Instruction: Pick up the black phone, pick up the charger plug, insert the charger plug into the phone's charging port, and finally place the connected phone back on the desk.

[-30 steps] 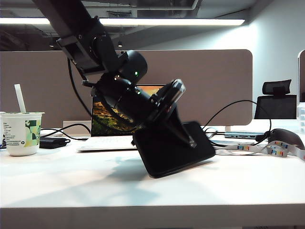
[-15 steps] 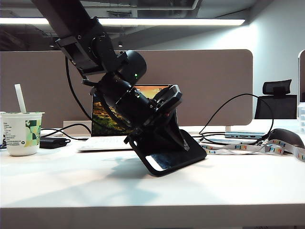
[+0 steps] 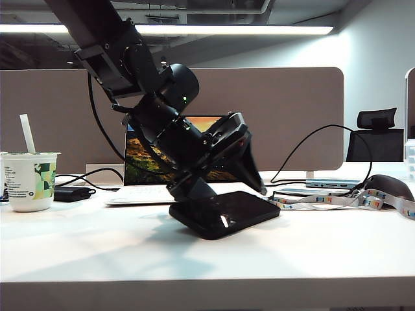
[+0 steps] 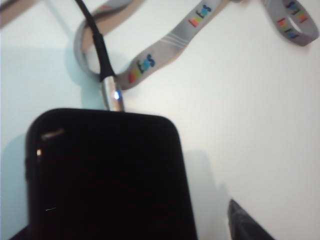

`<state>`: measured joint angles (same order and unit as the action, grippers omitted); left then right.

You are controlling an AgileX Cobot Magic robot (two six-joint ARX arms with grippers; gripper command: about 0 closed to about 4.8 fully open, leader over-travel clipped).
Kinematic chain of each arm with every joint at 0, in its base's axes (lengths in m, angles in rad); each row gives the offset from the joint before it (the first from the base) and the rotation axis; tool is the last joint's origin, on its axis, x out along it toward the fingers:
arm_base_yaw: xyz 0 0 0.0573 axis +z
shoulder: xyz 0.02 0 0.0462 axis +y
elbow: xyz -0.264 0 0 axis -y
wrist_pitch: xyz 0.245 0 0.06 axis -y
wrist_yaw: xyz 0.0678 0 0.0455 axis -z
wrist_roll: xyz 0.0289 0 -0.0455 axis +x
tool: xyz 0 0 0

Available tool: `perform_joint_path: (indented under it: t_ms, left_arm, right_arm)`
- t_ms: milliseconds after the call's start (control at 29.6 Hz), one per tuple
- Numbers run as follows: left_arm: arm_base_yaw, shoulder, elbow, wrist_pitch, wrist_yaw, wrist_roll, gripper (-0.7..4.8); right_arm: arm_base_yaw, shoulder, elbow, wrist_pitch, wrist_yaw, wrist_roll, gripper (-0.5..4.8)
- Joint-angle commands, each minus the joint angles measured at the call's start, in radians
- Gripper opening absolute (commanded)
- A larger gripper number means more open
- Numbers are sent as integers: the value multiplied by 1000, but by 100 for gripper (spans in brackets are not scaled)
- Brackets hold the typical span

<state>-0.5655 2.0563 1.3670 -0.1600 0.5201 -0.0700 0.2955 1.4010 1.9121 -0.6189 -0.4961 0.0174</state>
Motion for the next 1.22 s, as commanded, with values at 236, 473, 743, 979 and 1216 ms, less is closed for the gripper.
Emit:
perform_joint_path:
  t_ms: [236, 473, 743, 979, 1216]
  left_arm:
    - [4, -117, 1, -81, -192, 74, 463]
    - [4, -256, 1, -154, -286, 74, 45]
    - [3, -530, 1, -312, -299, 70, -6]
    - [-13, -693, 0, -499, -380, 64, -6]
    - [-139, -838, -1, -701, -532, 72, -6]
  right_arm:
    - [0, -5, 3, 3, 9, 1, -6]
    - [0, -7, 3, -153, 172, -5, -5]
    - [3, -10, 3, -439, 243, -29, -5]
    - [7, -26, 3, -594, 253, -22, -5]
    - [219, -36, -19, -765, 519, -20, -5]
